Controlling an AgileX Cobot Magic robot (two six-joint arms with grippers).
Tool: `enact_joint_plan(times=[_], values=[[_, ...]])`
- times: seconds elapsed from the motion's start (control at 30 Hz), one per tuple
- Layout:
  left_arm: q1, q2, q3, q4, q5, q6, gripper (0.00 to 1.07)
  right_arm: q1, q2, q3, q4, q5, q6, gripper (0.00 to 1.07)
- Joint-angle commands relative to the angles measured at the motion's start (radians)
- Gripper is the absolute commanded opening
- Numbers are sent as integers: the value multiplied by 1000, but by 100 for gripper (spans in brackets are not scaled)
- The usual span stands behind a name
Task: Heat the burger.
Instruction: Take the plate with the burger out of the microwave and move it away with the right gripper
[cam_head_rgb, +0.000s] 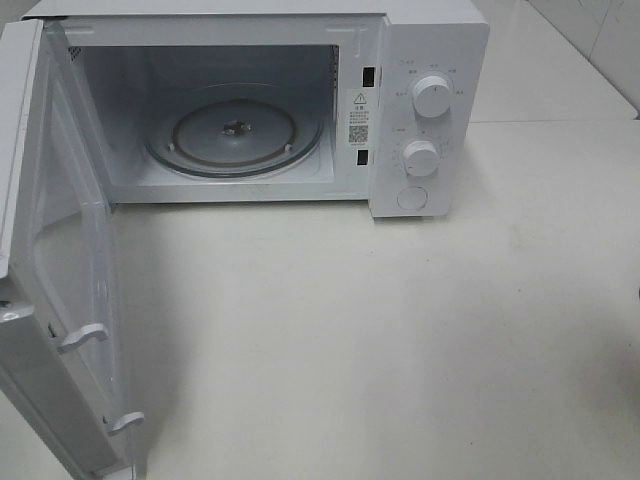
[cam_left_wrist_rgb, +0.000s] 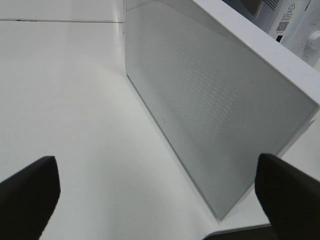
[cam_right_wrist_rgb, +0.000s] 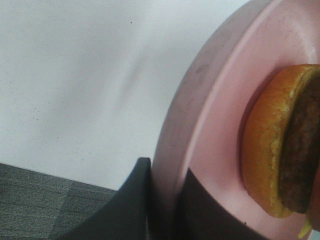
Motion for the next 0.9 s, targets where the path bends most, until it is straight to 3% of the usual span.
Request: enact_joint_plan(times=[0.03, 0.47, 0.9], values=[[2, -18, 4, -2, -9, -2, 98, 2, 76, -18, -130, 24, 79, 1], [2, -18, 4, -2, -9, -2, 98, -11, 321, -102, -183, 8, 300, 2], [2, -18, 4, -2, -9, -2, 98, -160, 584, -112, -179, -227, 479, 3]])
